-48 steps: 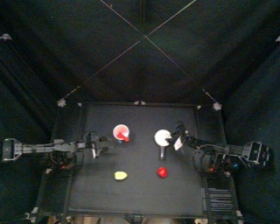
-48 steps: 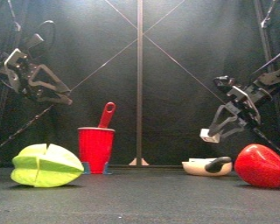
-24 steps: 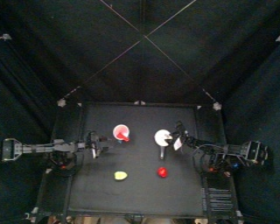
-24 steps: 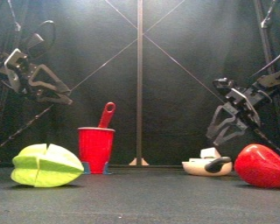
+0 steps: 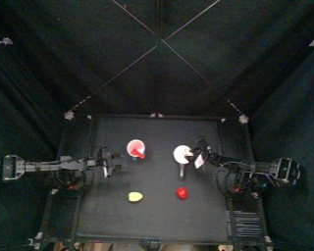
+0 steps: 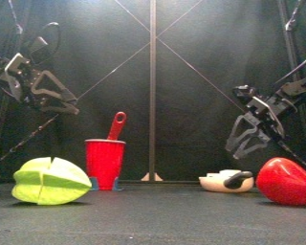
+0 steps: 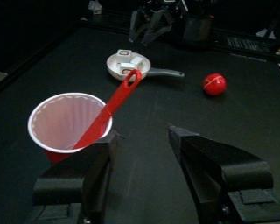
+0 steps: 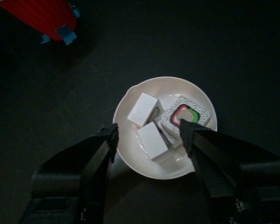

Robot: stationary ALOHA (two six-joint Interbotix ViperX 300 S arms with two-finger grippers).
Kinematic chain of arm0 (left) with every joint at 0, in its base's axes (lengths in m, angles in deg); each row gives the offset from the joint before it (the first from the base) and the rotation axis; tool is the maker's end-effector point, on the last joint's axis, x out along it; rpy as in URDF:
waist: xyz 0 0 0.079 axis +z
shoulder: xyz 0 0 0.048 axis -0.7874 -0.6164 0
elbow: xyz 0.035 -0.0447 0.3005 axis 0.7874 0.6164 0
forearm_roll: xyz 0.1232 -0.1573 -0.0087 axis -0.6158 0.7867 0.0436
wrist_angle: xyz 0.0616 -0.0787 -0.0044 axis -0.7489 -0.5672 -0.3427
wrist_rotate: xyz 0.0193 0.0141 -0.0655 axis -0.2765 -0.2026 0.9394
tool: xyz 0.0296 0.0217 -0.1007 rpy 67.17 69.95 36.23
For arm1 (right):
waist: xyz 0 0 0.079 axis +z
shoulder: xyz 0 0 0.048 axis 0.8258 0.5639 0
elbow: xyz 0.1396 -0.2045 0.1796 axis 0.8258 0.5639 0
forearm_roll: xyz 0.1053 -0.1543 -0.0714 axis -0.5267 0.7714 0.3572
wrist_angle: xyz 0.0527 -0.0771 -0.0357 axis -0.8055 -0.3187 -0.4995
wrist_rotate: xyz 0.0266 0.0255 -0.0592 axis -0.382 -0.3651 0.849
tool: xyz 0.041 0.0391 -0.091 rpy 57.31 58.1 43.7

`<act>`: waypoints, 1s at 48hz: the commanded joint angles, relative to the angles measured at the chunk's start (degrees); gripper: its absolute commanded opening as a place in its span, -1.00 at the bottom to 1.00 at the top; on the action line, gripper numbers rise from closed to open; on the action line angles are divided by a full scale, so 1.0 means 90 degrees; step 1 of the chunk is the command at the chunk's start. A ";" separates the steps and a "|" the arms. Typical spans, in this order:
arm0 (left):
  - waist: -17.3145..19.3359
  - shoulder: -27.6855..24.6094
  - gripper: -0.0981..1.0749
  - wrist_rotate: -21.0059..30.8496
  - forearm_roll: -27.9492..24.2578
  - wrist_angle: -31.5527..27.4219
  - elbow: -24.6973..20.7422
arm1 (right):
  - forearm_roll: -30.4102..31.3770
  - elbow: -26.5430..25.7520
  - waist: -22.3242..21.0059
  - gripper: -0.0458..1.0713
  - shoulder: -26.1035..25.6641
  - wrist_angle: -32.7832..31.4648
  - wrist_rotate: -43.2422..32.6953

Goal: Put sushi piece in pan

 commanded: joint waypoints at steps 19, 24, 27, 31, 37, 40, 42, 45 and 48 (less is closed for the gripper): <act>0.0029 -0.0010 0.64 -0.0010 0.0010 0.0029 -0.0088 | -0.0010 -0.0078 0.0020 0.70 0.0010 0.0049 0.0010; 0.0029 -0.0020 0.64 -0.0010 0.0010 0.0029 -0.0088 | -0.0010 -0.0088 0.0020 0.70 0.0068 0.0059 0.0010; 0.0029 -0.0010 0.64 -0.0010 0.0010 0.0029 -0.0088 | -0.0010 -0.0098 0.0010 0.70 0.0117 0.0049 0.0010; 0.0029 -0.0010 0.64 0.0000 0.0010 0.0029 -0.0088 | -0.0010 -0.0107 0.0010 0.70 0.0146 0.0049 0.0010; 0.0029 -0.0010 0.64 -0.0010 0.0000 0.0029 -0.0088 | -0.0010 -0.0127 0.0049 0.70 0.0195 0.0049 0.0010; 0.0029 -0.0010 0.64 0.0000 0.0000 0.0029 -0.0088 | -0.0010 -0.0127 0.0068 0.70 0.0195 0.0049 0.0010; 0.0029 -0.0010 0.64 0.0000 0.0010 0.0029 -0.0088 | -0.0010 -0.0127 0.0078 0.70 0.0195 0.0049 0.0010; 0.0029 -0.0010 0.64 0.0000 0.0010 0.0029 -0.0088 | 0.0000 -0.0127 0.0078 0.70 0.0195 0.0049 0.0010; 0.0029 -0.0010 0.64 0.0000 0.0000 0.0029 -0.0088 | 0.0000 -0.0127 0.0088 0.70 0.0195 0.0049 0.0010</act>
